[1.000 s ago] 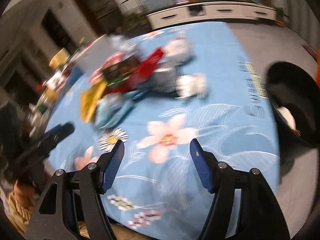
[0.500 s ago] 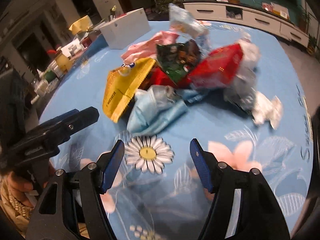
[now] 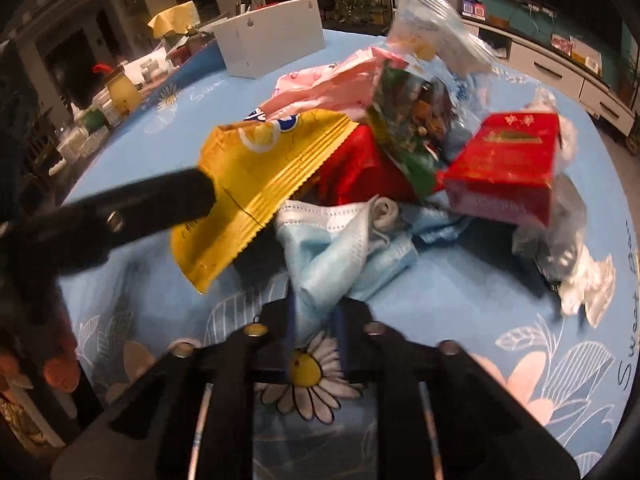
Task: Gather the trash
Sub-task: 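Grasp the yellow chip bag with the left tool while the right grasps the blue mask, then carry yellow bag and blue mask over the bin and release both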
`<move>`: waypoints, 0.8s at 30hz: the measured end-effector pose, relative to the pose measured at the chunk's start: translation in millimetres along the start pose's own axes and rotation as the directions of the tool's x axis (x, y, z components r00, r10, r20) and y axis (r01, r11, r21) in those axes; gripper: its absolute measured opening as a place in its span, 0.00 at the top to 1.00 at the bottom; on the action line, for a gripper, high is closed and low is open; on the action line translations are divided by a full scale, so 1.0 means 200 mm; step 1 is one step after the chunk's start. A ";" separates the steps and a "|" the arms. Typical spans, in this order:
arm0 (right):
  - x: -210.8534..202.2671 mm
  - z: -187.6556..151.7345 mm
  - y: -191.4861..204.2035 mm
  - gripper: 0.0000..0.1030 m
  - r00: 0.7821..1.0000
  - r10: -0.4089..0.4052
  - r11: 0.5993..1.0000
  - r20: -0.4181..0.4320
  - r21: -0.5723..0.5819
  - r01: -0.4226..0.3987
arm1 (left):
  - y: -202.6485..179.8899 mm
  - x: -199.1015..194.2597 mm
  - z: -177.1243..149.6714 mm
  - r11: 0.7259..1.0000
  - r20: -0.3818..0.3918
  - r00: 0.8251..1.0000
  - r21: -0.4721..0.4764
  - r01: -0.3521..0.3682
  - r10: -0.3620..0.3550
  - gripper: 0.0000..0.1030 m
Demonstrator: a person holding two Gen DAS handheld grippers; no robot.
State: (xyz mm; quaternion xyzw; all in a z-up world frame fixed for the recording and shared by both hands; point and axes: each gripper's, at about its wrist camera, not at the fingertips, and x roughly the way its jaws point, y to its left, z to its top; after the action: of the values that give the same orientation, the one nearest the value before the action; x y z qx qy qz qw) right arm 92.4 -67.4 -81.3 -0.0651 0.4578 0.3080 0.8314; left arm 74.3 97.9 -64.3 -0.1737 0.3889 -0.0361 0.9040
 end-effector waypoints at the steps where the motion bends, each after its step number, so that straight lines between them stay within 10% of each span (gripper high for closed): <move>1: -0.02 -0.01 -0.02 0.88 1.000 0.005 1.000 0.005 0.008 -0.005 | -0.01 0.01 0.00 1.000 0.000 1.000 0.008 0.000 0.000 0.06; 11: -0.19 -0.14 -0.07 0.88 1.000 0.012 0.999 0.012 0.045 -0.012 | -0.12 0.09 -0.04 0.997 -0.066 0.998 0.072 -0.001 0.006 0.76; 24: -0.58 -0.28 -0.22 0.88 0.991 0.012 0.991 0.137 0.130 -0.030 | -0.19 -0.21 -0.12 0.992 -0.049 0.994 0.084 0.099 -0.095 0.81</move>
State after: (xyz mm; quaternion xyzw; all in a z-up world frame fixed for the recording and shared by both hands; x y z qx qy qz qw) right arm 31.1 -176.9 -27.3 0.0157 0.4201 0.2895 0.8599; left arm 29.7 64.4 -37.2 -0.1521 0.3984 -0.1007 0.8989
